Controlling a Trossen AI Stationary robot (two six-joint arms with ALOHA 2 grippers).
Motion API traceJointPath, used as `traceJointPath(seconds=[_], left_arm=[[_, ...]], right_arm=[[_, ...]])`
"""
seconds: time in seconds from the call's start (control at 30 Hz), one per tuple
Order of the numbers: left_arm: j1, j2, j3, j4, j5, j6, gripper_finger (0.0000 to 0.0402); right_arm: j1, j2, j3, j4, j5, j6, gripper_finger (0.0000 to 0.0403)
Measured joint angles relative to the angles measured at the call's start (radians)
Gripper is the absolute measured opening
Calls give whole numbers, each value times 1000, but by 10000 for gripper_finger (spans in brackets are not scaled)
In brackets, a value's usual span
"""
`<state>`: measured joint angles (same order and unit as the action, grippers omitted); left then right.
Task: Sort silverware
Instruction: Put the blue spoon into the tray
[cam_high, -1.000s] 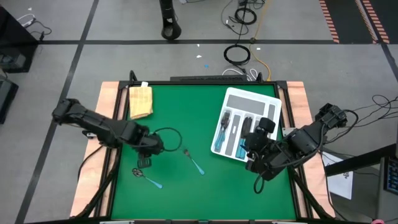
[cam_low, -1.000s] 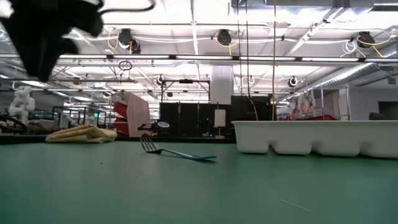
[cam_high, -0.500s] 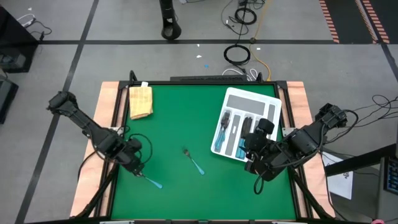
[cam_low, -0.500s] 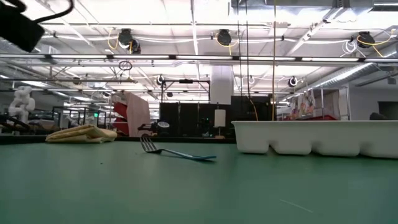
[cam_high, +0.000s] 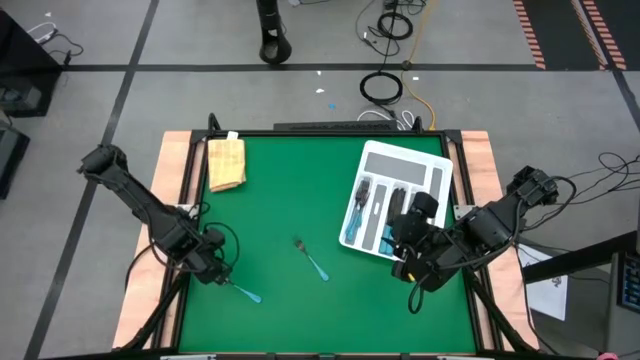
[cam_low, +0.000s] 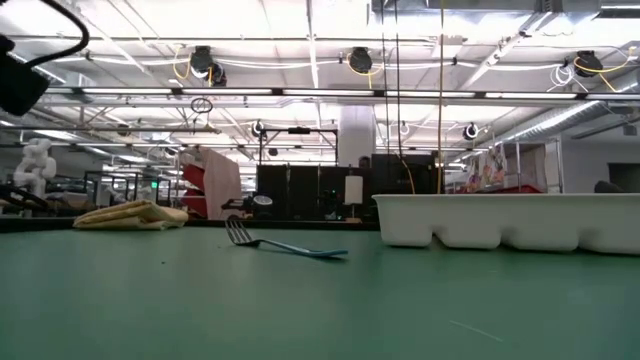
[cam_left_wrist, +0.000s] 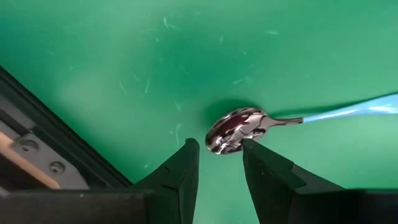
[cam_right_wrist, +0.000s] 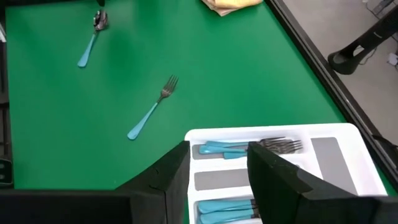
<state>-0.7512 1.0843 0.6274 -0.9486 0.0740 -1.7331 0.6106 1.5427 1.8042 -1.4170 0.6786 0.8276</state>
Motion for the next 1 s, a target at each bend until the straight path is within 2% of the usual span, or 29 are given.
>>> traceJointPath(seconds=[0.5, 0.77, 0.87, 1.0], left_arm=[[-43, 0, -104, 167, 3, -55, 128], [-44, 2, -179, 313, 1, -68, 125], [-44, 6, -217, 377, 1, -78, 107], [-44, 10, -250, 442, 1, -92, 60]], right_arm=[[0, 0, 0, 0, -4, -1, 148], [0, 0, 0, -10, -4, -2, 148], [0, 0, 0, -15, -4, -6, 148], [1, 0, 0, -18, -5, -5, 148]])
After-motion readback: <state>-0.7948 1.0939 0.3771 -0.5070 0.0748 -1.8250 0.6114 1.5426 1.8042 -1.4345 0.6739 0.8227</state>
